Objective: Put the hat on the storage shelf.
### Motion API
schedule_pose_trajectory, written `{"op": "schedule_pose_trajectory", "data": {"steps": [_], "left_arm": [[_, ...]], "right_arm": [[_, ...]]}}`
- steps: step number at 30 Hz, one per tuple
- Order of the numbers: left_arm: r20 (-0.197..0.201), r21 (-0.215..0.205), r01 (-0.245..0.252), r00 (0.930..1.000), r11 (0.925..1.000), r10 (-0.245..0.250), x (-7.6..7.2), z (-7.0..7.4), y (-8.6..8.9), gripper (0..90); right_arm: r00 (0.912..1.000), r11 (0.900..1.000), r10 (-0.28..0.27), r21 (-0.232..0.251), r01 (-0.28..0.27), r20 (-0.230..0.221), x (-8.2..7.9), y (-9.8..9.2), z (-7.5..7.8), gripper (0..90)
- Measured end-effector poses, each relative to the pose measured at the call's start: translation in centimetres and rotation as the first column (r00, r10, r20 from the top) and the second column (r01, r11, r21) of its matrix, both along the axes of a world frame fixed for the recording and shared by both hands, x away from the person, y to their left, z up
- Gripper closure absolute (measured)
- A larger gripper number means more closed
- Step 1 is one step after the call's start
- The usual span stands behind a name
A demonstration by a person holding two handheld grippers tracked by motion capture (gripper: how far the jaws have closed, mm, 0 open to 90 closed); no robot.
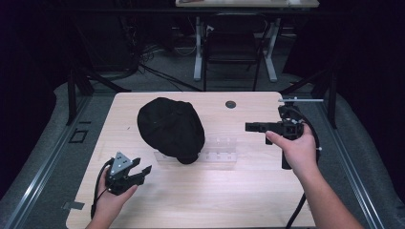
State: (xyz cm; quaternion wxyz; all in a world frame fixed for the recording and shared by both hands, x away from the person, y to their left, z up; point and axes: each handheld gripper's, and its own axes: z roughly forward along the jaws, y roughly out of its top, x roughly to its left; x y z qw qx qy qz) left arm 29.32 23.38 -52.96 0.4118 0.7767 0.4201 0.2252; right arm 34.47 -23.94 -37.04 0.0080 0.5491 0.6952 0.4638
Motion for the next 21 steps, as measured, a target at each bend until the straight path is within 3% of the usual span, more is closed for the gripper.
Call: {"op": "schedule_pose_trajectory", "data": {"steps": [4,6,7,8,10,15,17,21], "left_arm": [[-0.022,-0.03,-0.016,0.9996,0.9994,0.016,0.3,-0.6,0.6,46.9],[-0.033,-0.026,-0.016,0.9993,0.9995,0.015,0.4,-0.8,0.7,46.9],[-0.031,-0.021,-0.016,0.9994,0.9996,0.016,0.4,-0.9,0.8,46.9],[-0.029,-0.024,-0.019,0.9994,0.9995,0.018,0.5,-1.0,0.8,46.9],[-0.036,-0.018,-0.024,0.9991,0.9996,0.023,0.6,-1.2,1.0,47.0],[-0.049,-0.012,-0.035,0.9982,0.9993,0.034,0.7,-1.6,1.3,47.1],[-0.048,-0.008,-0.033,0.9983,0.9994,0.032,0.7,-1.7,1.3,47.1],[-0.034,0.002,-0.029,0.999,0.9996,0.029,0.7,-1.6,1.1,47.2]], "right_arm": [[0.9995,0.999,-0.012,-0.049,0.013,0.028,-0.8,-0.2,-1.3,50.5],[0.9997,0.994,-0.011,-0.109,0.013,0.022,-1.0,-0.1,-1.9,50.6],[0.9989,0.99,-0.018,-0.142,0.024,0.044,-1.2,0.0,-2.2,50.5],[0.9981,0.99,-0.022,-0.141,0.03,0.057,-1.4,0.0,-2.6,50.9],[0.9994,0.987,-0.027,-0.161,0.03,0.021,-1.7,0.0,-3.3,52.7],[0.9966,0.969,-0.039,-0.241,0.055,0.073,-2.9,0.0,-5.3,53.2],[0.9974,0.962,-0.04,-0.267,0.055,0.059,-3.2,0.1,-6.2,55.3],[0.9965,0.952,-0.033,-0.3,0.054,0.077,-4.0,0.1,-8.3,58.4]]}}
